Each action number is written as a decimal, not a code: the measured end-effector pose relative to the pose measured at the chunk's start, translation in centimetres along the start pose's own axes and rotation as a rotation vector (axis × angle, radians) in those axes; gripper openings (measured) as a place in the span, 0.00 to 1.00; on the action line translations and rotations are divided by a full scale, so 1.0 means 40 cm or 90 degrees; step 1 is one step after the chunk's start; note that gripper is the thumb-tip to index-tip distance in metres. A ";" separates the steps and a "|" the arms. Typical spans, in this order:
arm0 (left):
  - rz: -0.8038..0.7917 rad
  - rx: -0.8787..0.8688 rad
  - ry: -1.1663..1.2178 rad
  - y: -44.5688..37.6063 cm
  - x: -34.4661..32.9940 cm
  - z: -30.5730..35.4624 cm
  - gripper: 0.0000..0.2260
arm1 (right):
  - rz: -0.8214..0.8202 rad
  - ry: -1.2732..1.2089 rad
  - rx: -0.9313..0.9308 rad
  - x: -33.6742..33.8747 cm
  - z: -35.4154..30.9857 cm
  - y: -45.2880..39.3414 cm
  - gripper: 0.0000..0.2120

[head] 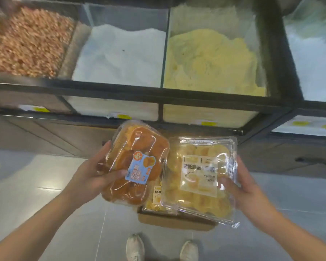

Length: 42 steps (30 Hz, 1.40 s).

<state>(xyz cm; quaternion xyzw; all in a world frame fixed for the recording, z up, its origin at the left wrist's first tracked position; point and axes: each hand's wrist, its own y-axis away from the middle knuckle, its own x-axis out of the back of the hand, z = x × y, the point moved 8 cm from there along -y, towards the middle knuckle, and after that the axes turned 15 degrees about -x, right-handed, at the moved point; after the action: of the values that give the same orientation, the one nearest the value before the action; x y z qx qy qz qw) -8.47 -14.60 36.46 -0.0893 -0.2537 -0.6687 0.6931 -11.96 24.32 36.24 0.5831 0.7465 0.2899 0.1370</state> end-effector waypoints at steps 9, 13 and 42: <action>0.065 -0.124 0.029 0.077 0.351 0.389 0.48 | 0.015 0.014 0.168 0.036 -0.460 0.203 0.35; 0.074 -0.163 0.028 0.120 0.487 0.557 0.43 | 0.022 -0.029 0.181 0.033 -0.645 0.284 0.29; 0.712 0.114 -0.019 1.383 0.738 0.696 0.42 | -0.582 0.239 0.425 -0.793 -1.071 0.691 0.28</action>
<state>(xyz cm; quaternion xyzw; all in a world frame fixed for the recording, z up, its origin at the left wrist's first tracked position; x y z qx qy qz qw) 38.17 -22.79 86.10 -0.1605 -0.2329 -0.1741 0.9432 -4.38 -13.32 82.42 0.1525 0.9841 0.0493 -0.0771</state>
